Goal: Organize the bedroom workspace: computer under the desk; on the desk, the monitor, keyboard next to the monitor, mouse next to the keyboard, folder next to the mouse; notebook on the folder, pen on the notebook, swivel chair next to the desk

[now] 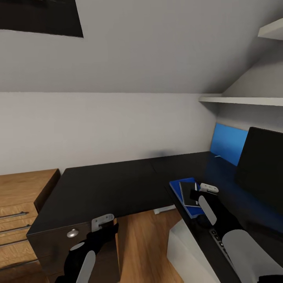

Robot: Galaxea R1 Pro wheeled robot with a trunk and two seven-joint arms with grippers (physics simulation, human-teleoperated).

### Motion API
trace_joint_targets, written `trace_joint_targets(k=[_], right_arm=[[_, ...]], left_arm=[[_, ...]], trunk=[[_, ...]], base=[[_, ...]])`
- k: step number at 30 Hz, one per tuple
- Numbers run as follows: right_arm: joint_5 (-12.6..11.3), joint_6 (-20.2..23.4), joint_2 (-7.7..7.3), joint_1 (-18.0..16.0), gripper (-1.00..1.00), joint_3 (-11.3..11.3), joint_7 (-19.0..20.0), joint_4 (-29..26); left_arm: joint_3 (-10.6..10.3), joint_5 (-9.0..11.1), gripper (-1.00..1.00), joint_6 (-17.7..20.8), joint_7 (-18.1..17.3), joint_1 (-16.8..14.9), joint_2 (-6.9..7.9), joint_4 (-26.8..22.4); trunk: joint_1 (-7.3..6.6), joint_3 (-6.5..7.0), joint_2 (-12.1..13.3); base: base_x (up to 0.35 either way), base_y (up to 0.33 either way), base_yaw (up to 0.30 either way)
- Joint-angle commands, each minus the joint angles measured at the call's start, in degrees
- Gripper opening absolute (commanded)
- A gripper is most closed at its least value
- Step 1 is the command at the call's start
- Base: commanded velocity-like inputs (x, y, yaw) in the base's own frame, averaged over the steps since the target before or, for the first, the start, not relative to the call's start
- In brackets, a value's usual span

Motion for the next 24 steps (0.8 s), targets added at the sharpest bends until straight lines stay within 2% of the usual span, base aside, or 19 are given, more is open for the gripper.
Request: trace_joint_targets(k=[1, 5, 6, 12, 24], right_arm=[[-0.8, 0.0, -0.08, 0.0, -1.0, 0.4, -0.6, -0.1], [-0.7, 0.0, -0.08, 0.0, -1.0, 0.6, -0.6, -0.1], [-0.6, 0.0, -0.08, -0.1, 1.0, 0.9, -0.6, -0.1], [-0.6, 0.0, -0.1, 0.0, 1.0, 1.9, -0.6, -0.3], [-0.6, 0.1, -0.12, 0.0, 1.0, 2.0, -0.6, -0.4]], left_arm=[[0.0, 0.6, 1.0, 0.2, 0.5, 0.0, 0.0, -0.1], [0.0, 0.6, 1.0, 0.2, 0.5, 0.0, 0.0, 0.0], [0.0, 0.6, 1.0, 0.2, 0.5, 0.0, 0.0, 0.0], [0.0, 0.6, 1.0, 0.2, 0.5, 0.0, 0.0, 0.0], [0.0, 0.6, 1.0, 0.2, 0.5, 0.0, 0.0, 0.1]], trunk=[[0.0, -0.07, 0.0], [0.0, -0.07, 0.0], [0.0, -0.07, 0.0], [0.0, -0.07, 0.0], [0.0, -0.07, 0.0]], base=[[0.0, 0.0, 0.0], [0.0, 0.0, 0.0], [0.0, 0.0, 0.0], [0.0, 0.0, 0.0], [0.0, 0.0, 0.0]])
